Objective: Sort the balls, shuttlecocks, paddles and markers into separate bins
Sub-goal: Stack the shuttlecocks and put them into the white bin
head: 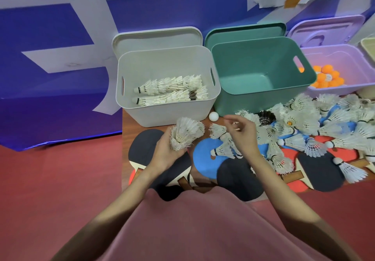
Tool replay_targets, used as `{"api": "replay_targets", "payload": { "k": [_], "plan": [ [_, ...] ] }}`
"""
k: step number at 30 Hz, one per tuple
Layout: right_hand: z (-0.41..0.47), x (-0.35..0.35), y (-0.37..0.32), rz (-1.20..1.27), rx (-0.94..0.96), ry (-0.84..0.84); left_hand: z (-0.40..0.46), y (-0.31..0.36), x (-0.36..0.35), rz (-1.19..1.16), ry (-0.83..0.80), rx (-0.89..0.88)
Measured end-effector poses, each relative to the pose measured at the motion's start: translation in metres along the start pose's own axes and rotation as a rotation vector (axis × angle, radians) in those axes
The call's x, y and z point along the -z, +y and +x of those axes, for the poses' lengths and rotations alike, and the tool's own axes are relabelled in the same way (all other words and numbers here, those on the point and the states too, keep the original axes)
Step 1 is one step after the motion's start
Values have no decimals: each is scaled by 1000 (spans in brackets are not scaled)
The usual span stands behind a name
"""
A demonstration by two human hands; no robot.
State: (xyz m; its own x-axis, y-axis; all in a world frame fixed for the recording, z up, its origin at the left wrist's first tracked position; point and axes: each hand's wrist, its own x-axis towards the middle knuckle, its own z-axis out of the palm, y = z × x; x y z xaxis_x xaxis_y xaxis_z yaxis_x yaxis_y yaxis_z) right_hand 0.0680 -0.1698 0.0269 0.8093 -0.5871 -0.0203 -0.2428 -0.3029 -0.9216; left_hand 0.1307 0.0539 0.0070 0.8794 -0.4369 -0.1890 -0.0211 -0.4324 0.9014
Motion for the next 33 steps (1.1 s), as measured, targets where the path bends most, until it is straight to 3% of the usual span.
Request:
{"api": "replay_targets", "payload": {
  "k": [2, 5, 8, 18, 22, 26, 29, 33],
  "plan": [
    [1, 9, 22, -156, -163, 34, -3, -5, 1, -4, -3, 33],
    [-13, 11, 49, -396, -326, -108, -9, -11, 2, -1, -15, 56],
    [-29, 4, 55, -536, -299, -186, -13, -14, 2, 14, -18, 55],
    [-20, 6, 42, -959, -135, -177, -14, -13, 7, 15, 8, 32],
    [-15, 22, 26, -754, 52, 16, -13, -14, 9, 30, -3, 23],
    [-23, 19, -18, -241, 276, 105, -11, -10, 7, 63, -35, 21],
    [-27, 10, -38, -80, 367, 34, -9, -6, 3, 78, -48, 3],
    [-31, -6, -39, -77, 397, -123, -6, -5, -1, 96, -70, -24]
  ]
}}
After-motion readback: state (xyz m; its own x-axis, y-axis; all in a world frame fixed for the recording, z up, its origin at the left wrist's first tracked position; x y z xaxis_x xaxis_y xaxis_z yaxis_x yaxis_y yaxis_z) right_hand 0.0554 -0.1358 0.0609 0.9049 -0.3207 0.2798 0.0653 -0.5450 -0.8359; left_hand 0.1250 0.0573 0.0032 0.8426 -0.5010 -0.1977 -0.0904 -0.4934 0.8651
